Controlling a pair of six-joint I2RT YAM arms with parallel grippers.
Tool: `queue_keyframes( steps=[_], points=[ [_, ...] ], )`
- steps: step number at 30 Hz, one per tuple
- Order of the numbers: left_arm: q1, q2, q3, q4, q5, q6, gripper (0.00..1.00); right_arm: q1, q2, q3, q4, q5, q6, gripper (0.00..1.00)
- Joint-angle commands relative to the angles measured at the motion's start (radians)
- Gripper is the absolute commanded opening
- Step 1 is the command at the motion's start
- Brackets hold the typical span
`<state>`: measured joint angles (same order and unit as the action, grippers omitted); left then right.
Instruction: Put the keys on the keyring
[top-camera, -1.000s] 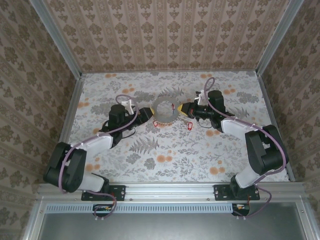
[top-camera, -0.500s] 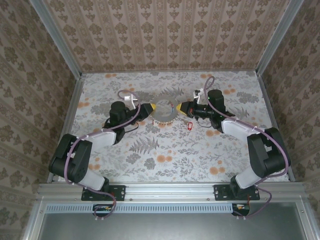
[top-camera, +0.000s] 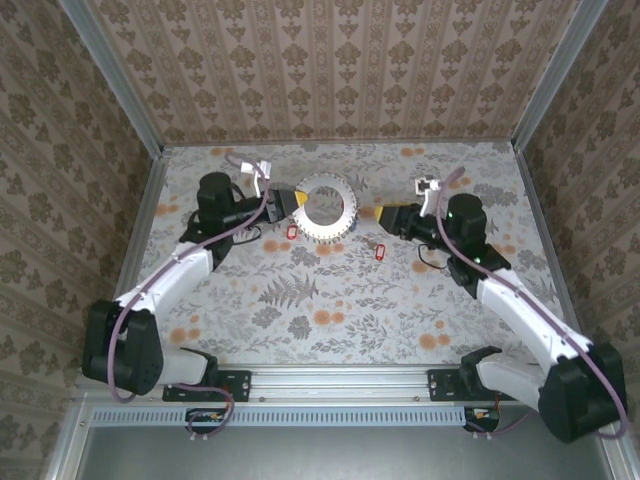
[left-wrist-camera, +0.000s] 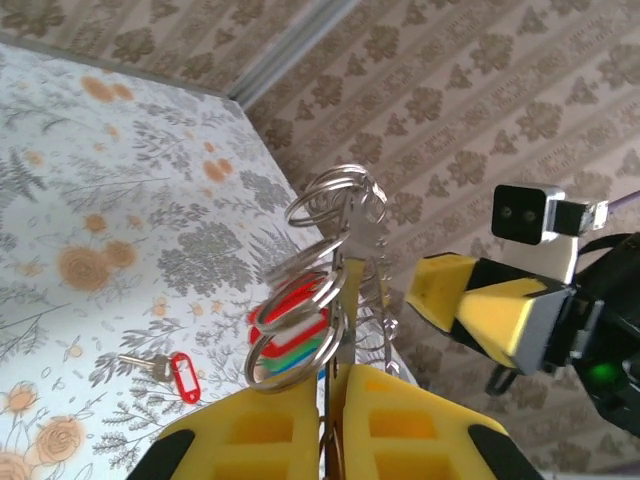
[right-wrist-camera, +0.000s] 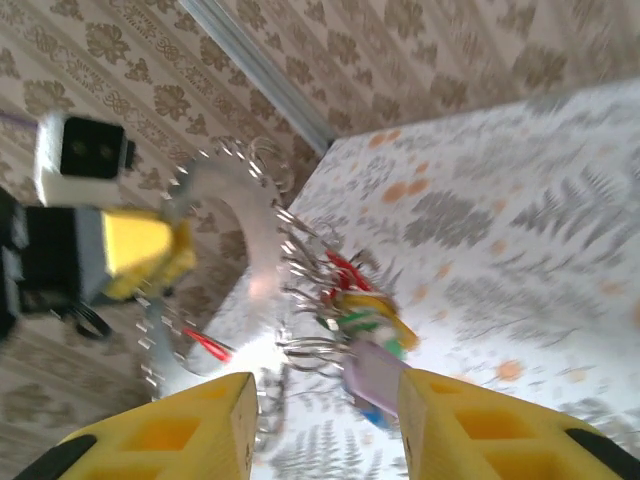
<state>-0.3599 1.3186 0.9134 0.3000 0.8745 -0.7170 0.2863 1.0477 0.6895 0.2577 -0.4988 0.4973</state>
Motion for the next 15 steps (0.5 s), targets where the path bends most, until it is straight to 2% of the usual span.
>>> queue_keyframes(
  steps=[1,4,8,15],
  points=[
    [0.003,-0.063,0.144,-0.323,0.126,0.273,0.0,0.01,-0.111,-0.136,0.145,0.044,-0.332,0.44],
    [0.003,-0.066,0.218,-0.431,0.168,0.367,0.0,0.036,-0.206,-0.235,0.241,-0.014,-0.574,0.45],
    [0.001,-0.05,0.278,-0.501,0.198,0.432,0.0,0.107,-0.261,-0.199,0.113,-0.029,-0.772,0.34],
    [0.001,-0.052,0.282,-0.446,0.175,0.42,0.0,0.314,-0.261,-0.221,0.198,0.144,-0.949,0.24]
  ],
)
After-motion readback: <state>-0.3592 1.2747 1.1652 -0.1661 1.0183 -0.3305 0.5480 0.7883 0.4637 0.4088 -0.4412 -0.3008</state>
